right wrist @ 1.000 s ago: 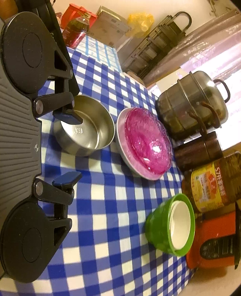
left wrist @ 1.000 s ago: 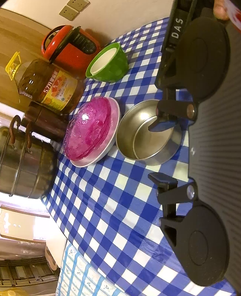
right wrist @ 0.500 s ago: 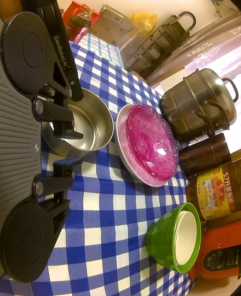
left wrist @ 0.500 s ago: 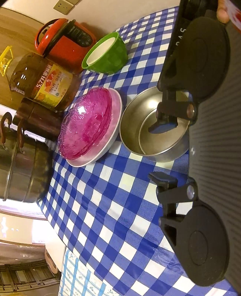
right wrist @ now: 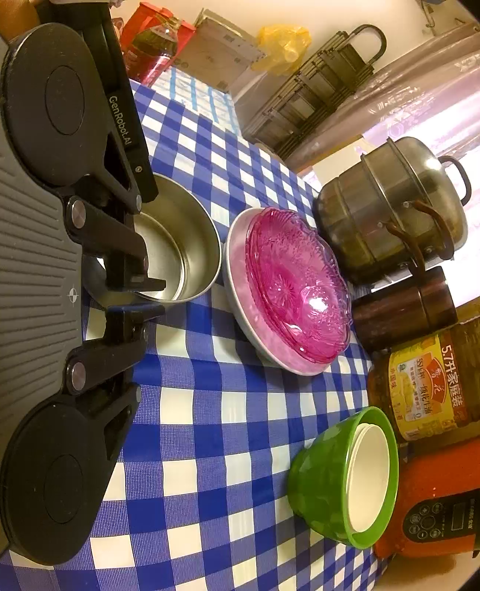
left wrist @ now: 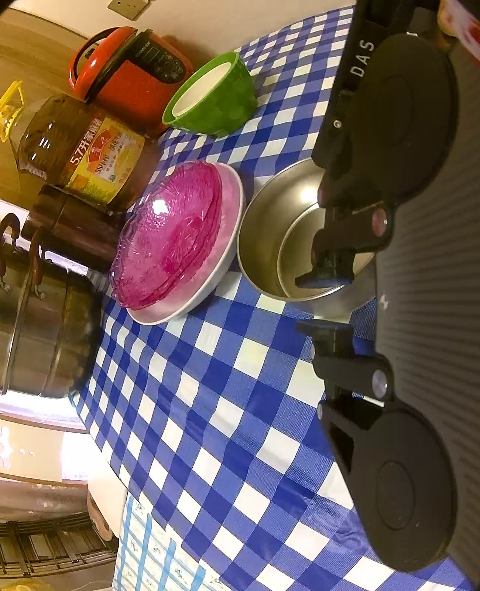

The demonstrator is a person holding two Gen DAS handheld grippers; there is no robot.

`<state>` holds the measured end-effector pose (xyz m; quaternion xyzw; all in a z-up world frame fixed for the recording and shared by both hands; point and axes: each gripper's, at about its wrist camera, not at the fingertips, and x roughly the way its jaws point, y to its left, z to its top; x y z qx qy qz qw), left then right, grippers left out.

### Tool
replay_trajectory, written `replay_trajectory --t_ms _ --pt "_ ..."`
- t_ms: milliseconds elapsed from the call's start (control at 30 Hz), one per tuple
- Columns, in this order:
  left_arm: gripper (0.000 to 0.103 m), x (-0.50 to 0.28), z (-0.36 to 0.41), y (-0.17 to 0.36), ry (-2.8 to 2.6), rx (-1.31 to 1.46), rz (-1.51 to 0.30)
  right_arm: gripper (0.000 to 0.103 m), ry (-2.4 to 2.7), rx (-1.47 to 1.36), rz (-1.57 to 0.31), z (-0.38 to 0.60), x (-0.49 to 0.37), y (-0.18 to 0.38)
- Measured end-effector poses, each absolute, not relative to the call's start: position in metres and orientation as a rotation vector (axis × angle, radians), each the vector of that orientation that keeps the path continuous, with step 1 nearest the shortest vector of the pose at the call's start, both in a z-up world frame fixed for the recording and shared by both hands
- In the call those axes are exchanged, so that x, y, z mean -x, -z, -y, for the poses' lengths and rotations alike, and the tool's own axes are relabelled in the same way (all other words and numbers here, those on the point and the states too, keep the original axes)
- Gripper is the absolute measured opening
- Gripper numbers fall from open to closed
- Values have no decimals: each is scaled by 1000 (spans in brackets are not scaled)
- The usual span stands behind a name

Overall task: Organize plates and bowls
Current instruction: 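Close the right tool on the steel bowl rim while the left tool closes too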

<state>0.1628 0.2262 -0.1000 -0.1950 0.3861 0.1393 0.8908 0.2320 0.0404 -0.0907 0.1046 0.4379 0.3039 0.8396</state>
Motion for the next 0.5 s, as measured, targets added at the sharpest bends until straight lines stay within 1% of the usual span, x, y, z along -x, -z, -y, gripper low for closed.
replay_trajectory --t_ms 33,100,500 --pt "11 -163 -225 100 -287 403 -801 6 -643 -221 -926 -41 -232 90" --pt "8 -164 -223 99 -283 396 -801 6 -644 -225 -927 -41 -232 91" --pt "6 -157 -211 89 -289 360 -797 5 -628 -245 -940 -31 -228 88"
